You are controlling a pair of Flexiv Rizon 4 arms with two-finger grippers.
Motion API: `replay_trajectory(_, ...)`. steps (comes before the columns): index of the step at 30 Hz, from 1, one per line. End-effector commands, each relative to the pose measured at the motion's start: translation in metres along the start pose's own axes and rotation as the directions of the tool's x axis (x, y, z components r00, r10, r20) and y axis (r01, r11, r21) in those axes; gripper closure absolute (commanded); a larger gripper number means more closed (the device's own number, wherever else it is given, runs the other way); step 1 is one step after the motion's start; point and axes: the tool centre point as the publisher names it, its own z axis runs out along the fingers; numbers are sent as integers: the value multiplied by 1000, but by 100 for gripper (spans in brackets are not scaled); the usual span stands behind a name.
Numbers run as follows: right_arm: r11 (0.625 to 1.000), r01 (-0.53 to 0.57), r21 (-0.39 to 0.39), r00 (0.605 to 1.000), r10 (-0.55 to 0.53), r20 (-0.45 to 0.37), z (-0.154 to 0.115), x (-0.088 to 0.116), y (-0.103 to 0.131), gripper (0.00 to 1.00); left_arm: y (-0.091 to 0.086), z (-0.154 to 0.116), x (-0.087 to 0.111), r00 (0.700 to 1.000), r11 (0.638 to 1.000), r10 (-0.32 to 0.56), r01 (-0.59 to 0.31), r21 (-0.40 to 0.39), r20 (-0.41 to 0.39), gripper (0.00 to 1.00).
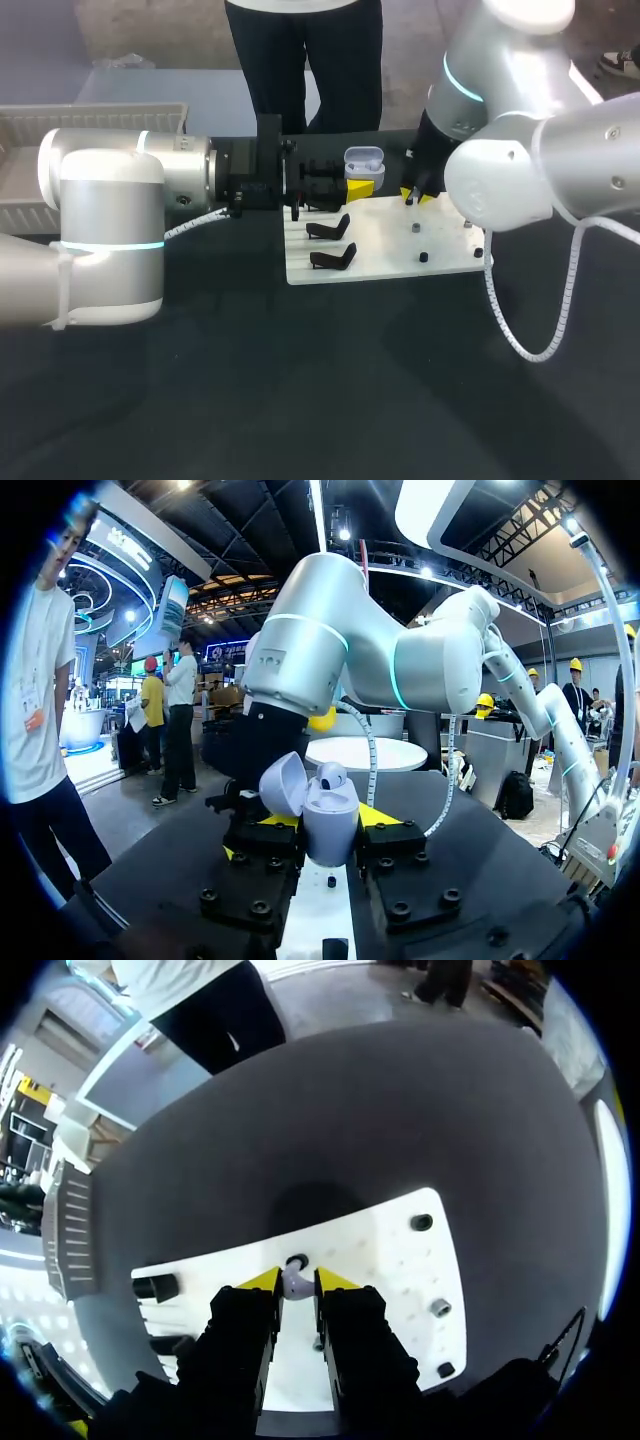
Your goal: Pick up each earbud case from the left stands, insert the matching earbuds, close the lid, and place the case in the box.
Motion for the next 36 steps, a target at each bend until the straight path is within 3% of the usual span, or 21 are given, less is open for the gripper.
replay_trajectory(1, 1000, 10, 2, 1000, -10, -23, -21, 3, 0, 100, -2, 0, 1, 1000, 1000, 5, -5, -8, 7, 100)
replay_trajectory(17, 996, 85, -36, 993, -87, -81, -114, 28, -8, 100, -2, 0, 1, 1000, 1000, 5, -5, -8, 7, 100)
replay_trajectory(25, 988, 152, -25, 985, -153, -76, -163, 55, -7, 100, -2, 0, 1, 1000, 1000, 5, -5, -8, 7, 100)
replay_trajectory(36, 963, 269, -26, 956, -270, -115, -214, 98, 13, 100, -2, 0, 1, 1000, 1000, 5, -5, -8, 7, 100)
